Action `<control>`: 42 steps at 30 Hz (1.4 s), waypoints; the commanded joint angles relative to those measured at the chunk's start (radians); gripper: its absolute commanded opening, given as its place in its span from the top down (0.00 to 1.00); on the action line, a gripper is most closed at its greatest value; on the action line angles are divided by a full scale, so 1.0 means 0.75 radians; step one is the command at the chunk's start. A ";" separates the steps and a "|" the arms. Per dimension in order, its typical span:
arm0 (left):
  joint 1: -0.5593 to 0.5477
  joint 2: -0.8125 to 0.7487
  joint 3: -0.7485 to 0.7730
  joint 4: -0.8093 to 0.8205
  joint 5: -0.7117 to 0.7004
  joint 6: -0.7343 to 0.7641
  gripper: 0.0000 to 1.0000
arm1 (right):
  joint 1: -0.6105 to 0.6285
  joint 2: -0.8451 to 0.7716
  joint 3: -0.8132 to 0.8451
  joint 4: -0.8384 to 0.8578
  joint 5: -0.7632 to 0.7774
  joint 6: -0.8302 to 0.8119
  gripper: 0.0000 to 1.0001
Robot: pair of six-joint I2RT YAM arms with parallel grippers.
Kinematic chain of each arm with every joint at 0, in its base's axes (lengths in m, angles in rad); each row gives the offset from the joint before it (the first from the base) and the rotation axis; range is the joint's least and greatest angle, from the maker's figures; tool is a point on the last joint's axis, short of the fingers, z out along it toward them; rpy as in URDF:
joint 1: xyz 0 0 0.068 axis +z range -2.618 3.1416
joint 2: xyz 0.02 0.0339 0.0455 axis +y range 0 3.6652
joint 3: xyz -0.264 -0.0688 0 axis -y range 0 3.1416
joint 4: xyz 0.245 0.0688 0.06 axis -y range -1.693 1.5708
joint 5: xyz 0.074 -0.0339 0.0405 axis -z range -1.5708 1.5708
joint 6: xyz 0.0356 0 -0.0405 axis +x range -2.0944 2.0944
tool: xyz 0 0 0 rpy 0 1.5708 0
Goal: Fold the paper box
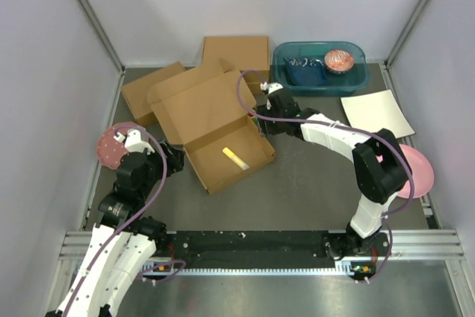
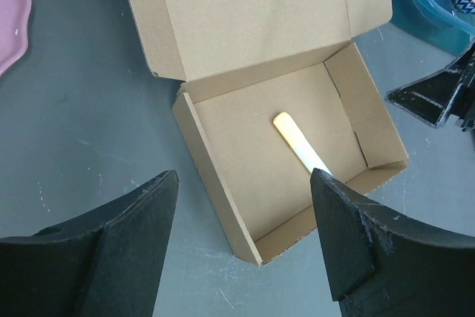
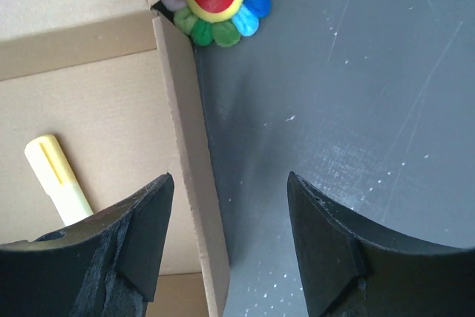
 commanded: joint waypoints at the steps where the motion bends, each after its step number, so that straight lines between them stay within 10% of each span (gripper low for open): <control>1: 0.000 -0.004 0.007 0.010 0.007 -0.009 0.23 | 0.008 -0.024 -0.057 0.174 -0.085 0.011 0.37; 8: 0.000 0.013 -0.009 0.020 0.029 -0.021 0.23 | 0.012 -0.010 -0.122 0.213 -0.132 0.005 0.42; 23: 0.000 0.074 0.040 0.044 0.090 -0.005 0.24 | 0.057 -0.232 -0.474 0.244 -0.073 0.037 0.86; 42: 0.000 0.203 0.040 0.122 0.023 -0.019 0.23 | 0.417 -0.795 -1.042 0.113 0.148 0.640 0.83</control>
